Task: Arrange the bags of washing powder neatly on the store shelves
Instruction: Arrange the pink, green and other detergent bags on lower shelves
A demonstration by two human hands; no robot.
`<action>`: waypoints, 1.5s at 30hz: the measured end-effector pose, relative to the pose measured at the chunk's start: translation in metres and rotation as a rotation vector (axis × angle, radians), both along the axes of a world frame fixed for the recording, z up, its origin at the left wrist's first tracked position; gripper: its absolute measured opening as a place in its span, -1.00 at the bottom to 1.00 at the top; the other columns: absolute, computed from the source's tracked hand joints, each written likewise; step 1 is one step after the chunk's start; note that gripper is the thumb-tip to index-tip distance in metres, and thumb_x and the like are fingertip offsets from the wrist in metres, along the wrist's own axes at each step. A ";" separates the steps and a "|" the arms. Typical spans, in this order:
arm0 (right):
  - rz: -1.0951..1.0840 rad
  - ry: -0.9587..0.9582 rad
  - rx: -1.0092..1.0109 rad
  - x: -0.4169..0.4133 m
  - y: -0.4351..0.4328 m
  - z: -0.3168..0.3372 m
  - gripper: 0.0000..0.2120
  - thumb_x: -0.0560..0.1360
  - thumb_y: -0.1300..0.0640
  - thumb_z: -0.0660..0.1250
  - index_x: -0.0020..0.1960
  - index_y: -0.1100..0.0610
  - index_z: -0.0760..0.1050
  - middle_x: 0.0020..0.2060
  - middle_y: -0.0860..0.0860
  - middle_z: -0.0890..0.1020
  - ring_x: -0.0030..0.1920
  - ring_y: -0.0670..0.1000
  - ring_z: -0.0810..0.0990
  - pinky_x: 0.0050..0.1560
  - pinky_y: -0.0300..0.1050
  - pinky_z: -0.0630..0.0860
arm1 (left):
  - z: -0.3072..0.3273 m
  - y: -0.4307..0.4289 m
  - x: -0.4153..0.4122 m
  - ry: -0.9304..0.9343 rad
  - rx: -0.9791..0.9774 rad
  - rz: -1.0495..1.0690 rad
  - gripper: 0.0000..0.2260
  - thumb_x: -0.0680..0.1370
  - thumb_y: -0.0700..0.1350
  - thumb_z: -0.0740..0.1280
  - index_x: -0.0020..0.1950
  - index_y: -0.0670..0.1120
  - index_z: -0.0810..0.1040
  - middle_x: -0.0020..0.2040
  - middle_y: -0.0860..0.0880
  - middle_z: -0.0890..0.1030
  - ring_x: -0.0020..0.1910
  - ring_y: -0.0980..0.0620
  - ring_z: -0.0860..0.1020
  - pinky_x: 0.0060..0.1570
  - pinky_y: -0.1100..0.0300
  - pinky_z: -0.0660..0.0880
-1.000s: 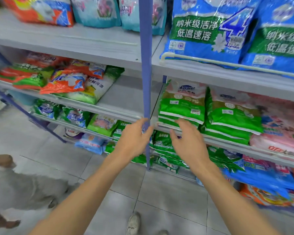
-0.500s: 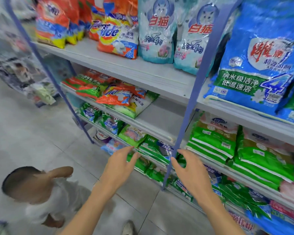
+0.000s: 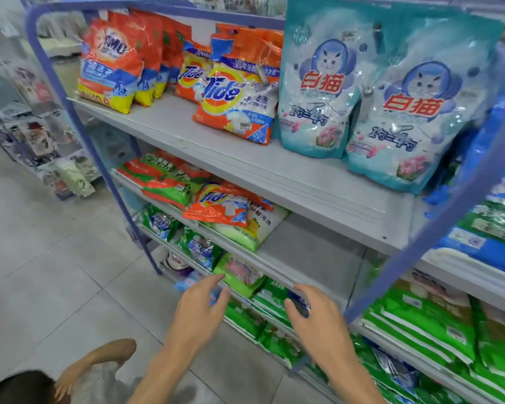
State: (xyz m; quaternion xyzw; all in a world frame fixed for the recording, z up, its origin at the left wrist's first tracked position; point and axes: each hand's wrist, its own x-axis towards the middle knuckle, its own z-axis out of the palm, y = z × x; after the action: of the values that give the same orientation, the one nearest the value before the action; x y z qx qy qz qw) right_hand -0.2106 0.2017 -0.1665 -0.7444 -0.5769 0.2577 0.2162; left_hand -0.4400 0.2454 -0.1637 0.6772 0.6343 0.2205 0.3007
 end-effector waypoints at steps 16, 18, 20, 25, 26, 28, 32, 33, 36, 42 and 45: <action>0.113 0.135 -0.070 -0.132 0.168 0.006 -0.51 0.64 -0.13 0.29 0.52 -0.01 0.35 0.40 -0.04 0.49 0.19 -0.15 0.41 0.15 -0.20 0.35 | 0.004 0.146 -0.127 0.016 0.031 0.163 -0.63 0.68 0.01 0.26 0.47 -0.05 0.50 0.33 0.03 0.60 0.17 0.21 0.48 0.04 0.42 0.25; 0.124 0.136 -0.070 -0.144 0.190 0.007 -0.51 0.64 -0.08 0.31 0.53 0.00 0.35 0.36 -0.03 0.52 0.12 -0.19 0.41 0.12 -0.23 0.35 | 0.003 0.165 -0.139 0.021 0.031 0.168 -0.63 0.68 0.00 0.26 0.47 -0.07 0.49 0.36 0.01 0.59 0.20 0.17 0.52 0.04 0.42 0.25; 0.122 0.137 -0.048 -0.153 0.214 0.007 -0.55 0.63 -0.05 0.33 0.48 -0.02 0.40 0.28 -0.08 0.56 0.12 -0.13 0.50 0.13 -0.18 0.41 | 0.001 0.183 -0.151 0.036 0.024 0.185 -0.62 0.68 0.01 0.26 0.48 -0.05 0.49 0.37 0.00 0.58 0.24 0.11 0.53 0.09 0.38 0.28; 0.102 0.161 -0.073 -0.174 0.276 0.005 -0.58 0.62 -0.10 0.33 0.43 -0.02 0.43 0.21 -0.11 0.56 0.20 -0.07 0.51 0.19 -0.13 0.44 | -0.004 0.228 -0.182 0.062 -0.007 0.246 -0.63 0.67 0.04 0.27 0.45 -0.03 0.51 0.35 -0.04 0.60 0.30 -0.03 0.55 0.13 0.22 0.38; 0.093 0.152 -0.101 -0.179 0.288 0.005 -0.52 0.62 -0.15 0.30 0.49 -0.05 0.37 0.31 -0.06 0.55 0.18 -0.04 0.53 0.21 -0.08 0.49 | -0.004 0.239 -0.188 0.074 -0.010 0.250 -0.63 0.67 0.03 0.27 0.45 -0.03 0.50 0.35 -0.04 0.60 0.29 -0.03 0.56 0.14 0.20 0.40; 0.074 0.139 -0.155 -0.188 0.307 0.007 -0.46 0.63 -0.21 0.24 0.55 -0.09 0.27 0.44 -0.03 0.49 0.26 0.05 0.56 0.29 0.06 0.53 | -0.002 0.257 -0.197 0.091 -0.017 0.262 -0.63 0.67 0.04 0.26 0.46 -0.03 0.50 0.36 -0.04 0.59 0.29 -0.03 0.56 0.18 0.15 0.43; 0.063 0.109 -0.201 -0.206 0.339 0.005 -0.47 0.65 -0.23 0.18 0.55 -0.07 0.24 0.45 0.04 0.48 0.41 0.17 0.48 0.36 0.10 0.46 | -0.003 0.293 -0.212 0.111 -0.040 0.259 -0.60 0.68 0.06 0.25 0.47 -0.07 0.48 0.39 -0.08 0.57 0.32 -0.08 0.55 0.24 0.12 0.43; 0.051 0.095 -0.205 -0.212 0.345 0.007 -0.48 0.65 -0.23 0.17 0.53 -0.04 0.27 0.43 0.05 0.50 0.37 0.18 0.51 0.33 0.09 0.47 | -0.004 0.301 -0.216 0.107 -0.050 0.257 -0.59 0.68 0.07 0.24 0.47 -0.07 0.48 0.40 -0.08 0.56 0.32 -0.08 0.54 0.25 0.11 0.44; 0.011 0.098 -0.205 -0.227 0.363 0.005 -0.69 0.66 -0.15 0.22 0.22 0.08 0.40 0.17 0.14 0.59 0.01 0.10 0.58 0.06 -0.05 0.46 | -0.010 0.326 -0.226 0.084 -0.065 0.227 -0.59 0.68 0.05 0.24 0.48 -0.09 0.47 0.42 -0.09 0.55 0.35 -0.07 0.53 0.30 0.09 0.43; -0.221 0.215 -0.301 -0.261 0.392 0.006 -0.58 0.67 -0.19 0.20 0.01 0.20 0.46 -0.09 0.26 0.57 0.07 0.27 0.61 0.22 0.03 0.47 | -0.025 0.377 -0.252 0.049 -0.090 0.088 -0.65 0.69 0.01 0.23 0.43 -0.11 0.52 -0.04 -0.12 0.67 -0.15 0.03 0.60 -0.12 0.14 0.45; -0.327 0.214 -0.333 -0.281 0.403 0.002 -0.44 0.67 -0.23 0.14 0.28 0.27 0.44 0.22 0.36 0.56 0.25 0.29 0.55 0.35 0.06 0.42 | -0.038 0.403 -0.273 0.066 -0.141 0.004 -0.65 0.69 0.04 0.23 0.43 -0.07 0.51 -0.19 -0.04 0.63 -0.21 -0.05 0.65 -0.18 0.17 0.41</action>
State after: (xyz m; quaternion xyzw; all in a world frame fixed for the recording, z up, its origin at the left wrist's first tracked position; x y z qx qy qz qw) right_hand -0.4915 0.6050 -0.1643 -0.8216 -0.3723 0.3879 0.1893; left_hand -0.7126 0.6483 -0.2020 0.6600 0.6591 0.1533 0.3262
